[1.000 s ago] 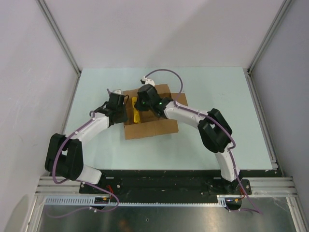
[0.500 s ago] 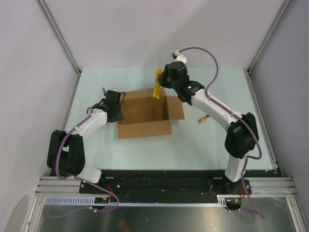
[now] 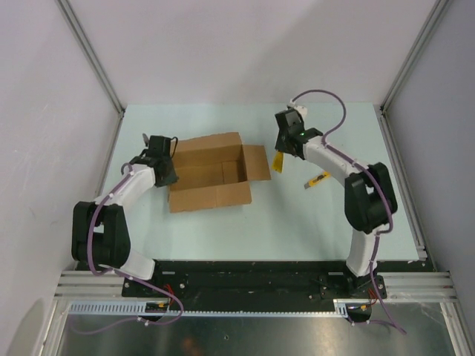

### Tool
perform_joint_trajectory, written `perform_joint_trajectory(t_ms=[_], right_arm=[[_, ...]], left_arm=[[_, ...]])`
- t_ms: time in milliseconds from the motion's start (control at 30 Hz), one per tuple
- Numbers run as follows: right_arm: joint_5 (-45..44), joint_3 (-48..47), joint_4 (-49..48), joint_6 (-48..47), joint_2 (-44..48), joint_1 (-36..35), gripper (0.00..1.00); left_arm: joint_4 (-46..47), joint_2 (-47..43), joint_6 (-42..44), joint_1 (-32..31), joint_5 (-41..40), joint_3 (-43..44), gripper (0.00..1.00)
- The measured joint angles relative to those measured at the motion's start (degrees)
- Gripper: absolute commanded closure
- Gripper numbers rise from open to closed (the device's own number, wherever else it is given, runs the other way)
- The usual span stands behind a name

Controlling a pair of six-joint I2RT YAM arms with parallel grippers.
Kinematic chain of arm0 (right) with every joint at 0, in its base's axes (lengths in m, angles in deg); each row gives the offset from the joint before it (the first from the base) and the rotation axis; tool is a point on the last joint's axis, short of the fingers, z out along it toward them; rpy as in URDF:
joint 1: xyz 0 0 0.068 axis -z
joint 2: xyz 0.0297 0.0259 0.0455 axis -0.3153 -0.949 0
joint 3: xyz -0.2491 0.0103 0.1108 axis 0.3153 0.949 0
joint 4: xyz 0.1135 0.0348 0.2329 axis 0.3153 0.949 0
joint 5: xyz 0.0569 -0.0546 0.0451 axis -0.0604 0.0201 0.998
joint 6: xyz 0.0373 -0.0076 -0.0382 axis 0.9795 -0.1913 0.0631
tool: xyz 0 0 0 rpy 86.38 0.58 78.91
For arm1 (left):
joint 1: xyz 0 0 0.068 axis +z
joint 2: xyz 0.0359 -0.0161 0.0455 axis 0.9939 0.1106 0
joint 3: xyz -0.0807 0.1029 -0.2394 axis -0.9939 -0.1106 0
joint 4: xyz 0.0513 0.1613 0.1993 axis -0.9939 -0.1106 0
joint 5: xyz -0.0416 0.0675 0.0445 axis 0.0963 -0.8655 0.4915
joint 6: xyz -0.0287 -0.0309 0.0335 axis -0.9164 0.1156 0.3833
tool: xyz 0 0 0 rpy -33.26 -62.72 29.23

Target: Unpack the express box

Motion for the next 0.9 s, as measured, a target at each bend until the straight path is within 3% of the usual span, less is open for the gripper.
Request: perform_joint_trajectory(t_ms=[100,200,233,267,367,467,600,733,900], right_arm=[[-0.2,0.0,1.7,-0.5,-5.6,-0.1,0.97],[-0.8,-0.3,4.5,-0.7,-11.1,-0.1,0.95],[-1.3,-0.3,5.6,-0.7,-12.9,-0.1,0.91],[-1.7,-0.9,5.9,-0.7,-13.3,-0.2,0.77],[-2.6,-1.9,6.1,-0.9,-13.2,-0.5,0.57],[-3.0,-1.9,7.5,-1.3,-13.3,-0.4,0.45],[-4.0,-1.8,8.1,-1.4,-13.0,-0.4,0.33],[-5.0,-0.7,8.8,-1.3,-9.8,-0.4,0.25],[-5.6,1.3,9.1,-1.4,0.5,-0.4,0.15]], left_arm=[[-0.7,0.0,0.1,1.2,-0.1,0.1,0.65],[-1.0,0.0,0.5,1.9,-0.1,0.3,0.52],[-1.0,0.0,0.4,2.0,-0.2,0.3,0.47],[-1.0,0.0,0.5,2.1,-0.2,0.5,0.45],[-1.0,0.0,0.4,2.1,-0.1,0.9,0.37],[-1.3,-0.1,0.4,2.1,0.3,1.7,0.32],[-2.0,-1.2,0.4,2.1,1.0,3.1,0.20],[-2.6,-5.2,0.4,2.1,1.5,4.5,0.02],[-2.7,-12.4,0.6,2.1,1.9,5.4,0.00]])
